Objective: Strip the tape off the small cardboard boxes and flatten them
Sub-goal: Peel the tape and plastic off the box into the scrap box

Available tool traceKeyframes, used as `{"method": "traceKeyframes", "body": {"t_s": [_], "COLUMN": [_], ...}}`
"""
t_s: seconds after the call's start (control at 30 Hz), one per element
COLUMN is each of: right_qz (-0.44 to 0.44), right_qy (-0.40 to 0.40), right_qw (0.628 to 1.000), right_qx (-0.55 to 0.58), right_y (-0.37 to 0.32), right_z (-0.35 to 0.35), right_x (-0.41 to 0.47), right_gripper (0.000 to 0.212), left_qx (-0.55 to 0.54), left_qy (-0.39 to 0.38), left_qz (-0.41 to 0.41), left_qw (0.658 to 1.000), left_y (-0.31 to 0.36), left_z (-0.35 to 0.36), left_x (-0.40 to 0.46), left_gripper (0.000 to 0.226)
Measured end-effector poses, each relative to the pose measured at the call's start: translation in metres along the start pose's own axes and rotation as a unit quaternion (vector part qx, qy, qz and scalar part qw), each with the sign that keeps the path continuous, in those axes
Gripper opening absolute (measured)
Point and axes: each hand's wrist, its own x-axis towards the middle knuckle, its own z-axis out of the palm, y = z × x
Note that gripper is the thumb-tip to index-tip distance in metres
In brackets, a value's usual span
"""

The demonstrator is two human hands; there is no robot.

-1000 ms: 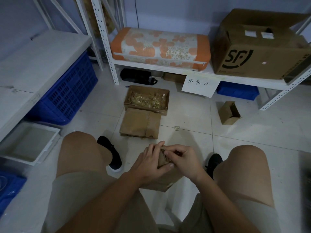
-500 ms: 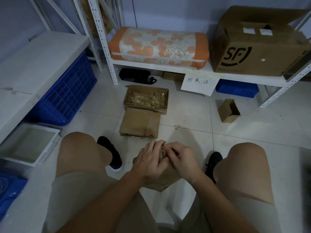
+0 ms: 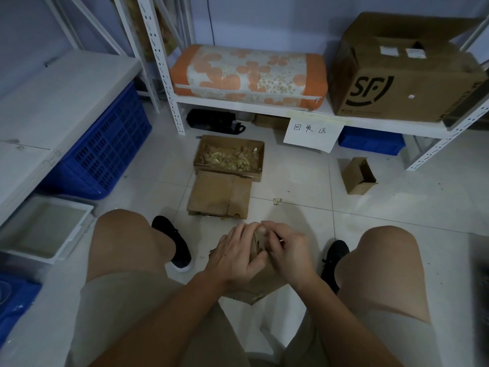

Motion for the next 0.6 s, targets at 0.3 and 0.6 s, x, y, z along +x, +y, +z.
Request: {"method": "traceKeyframes", "body": {"t_s": [0.3, 0.6], "right_qz": [-0.021, 0.144], "right_qy": [-0.067, -0.153], "right_qw": [0.997, 0.969], "right_qx": [0.019, 0.126], "right_y": [0.001, -0.006], "right_z": [0.001, -0.015], "right_x": [-0.001, 0.008], "right_gripper": [0.029, 0.032], "left_qx": [-0.060, -0.068], "left_qy": [0.032, 0.026], "left_qz": [-0.055, -0.058], "left_qw": [0.996, 0.996], "left_y": [-0.006, -0.004], "left_z": [-0.005, -0.006], "left_x": [-0.002, 0.001], "left_gripper": [0.064, 0.074]}}
